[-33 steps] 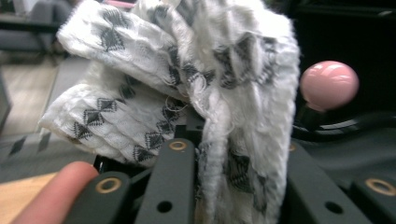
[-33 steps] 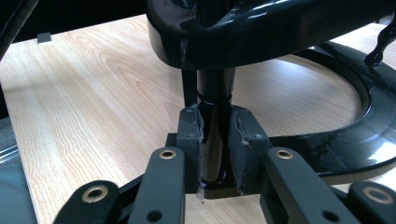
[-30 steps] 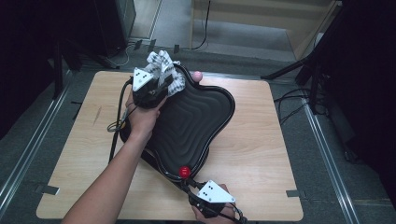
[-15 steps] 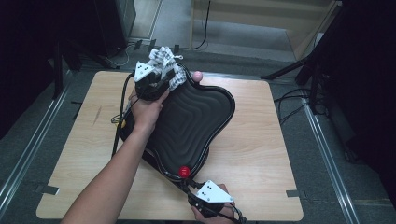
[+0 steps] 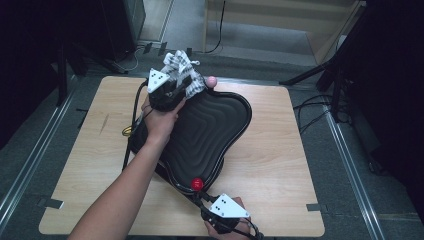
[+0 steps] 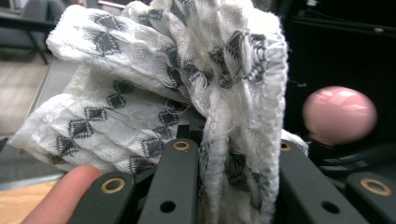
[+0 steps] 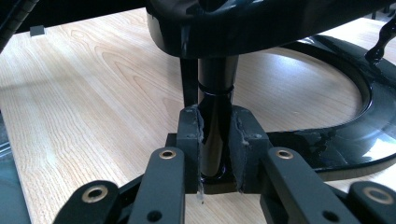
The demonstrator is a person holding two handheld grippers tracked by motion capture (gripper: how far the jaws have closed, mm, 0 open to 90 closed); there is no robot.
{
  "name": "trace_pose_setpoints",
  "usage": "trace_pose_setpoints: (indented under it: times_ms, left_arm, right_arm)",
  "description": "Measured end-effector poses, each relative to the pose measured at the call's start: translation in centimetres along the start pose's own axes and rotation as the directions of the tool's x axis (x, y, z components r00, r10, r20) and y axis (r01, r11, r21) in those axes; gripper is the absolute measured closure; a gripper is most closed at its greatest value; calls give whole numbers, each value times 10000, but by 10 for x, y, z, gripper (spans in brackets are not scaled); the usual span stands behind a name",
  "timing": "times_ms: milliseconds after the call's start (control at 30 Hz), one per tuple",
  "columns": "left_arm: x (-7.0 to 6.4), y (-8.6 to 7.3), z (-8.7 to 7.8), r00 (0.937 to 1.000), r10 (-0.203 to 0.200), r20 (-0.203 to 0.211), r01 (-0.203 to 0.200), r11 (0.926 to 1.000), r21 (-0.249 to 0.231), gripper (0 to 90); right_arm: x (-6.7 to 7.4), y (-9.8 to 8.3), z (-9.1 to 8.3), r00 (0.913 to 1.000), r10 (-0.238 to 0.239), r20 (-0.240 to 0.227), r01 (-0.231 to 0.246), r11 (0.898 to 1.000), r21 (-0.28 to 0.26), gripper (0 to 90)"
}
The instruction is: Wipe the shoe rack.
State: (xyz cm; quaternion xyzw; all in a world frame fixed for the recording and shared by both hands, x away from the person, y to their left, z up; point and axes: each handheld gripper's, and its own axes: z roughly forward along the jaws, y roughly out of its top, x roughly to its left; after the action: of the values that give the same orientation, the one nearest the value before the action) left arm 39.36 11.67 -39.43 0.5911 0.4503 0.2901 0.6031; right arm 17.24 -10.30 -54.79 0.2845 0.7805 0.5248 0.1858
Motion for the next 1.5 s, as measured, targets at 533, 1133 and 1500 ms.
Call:
trace_pose_setpoints:
  times_ms: [533, 1133, 1500]
  left_arm:
    - [-5, -7, -9, 9968, 789, -94, -786, 9966, 259, 785]
    - [-5, -5, -2, 9956, 861, -374, -848, 9958, 349, 778]
    - [11, 5, 7, 9918, 579, -1138, -536, 9978, 400, 773]
  right_arm:
    - [-2, 1, 0, 9997, 232, -99, -231, 9997, 68, 751]
    - [-9, 3, -14, 9992, 296, -272, -296, 9996, 17, 750]
    - [-24, 1, -10, 9944, 989, -367, -963, 9931, 665, 701]
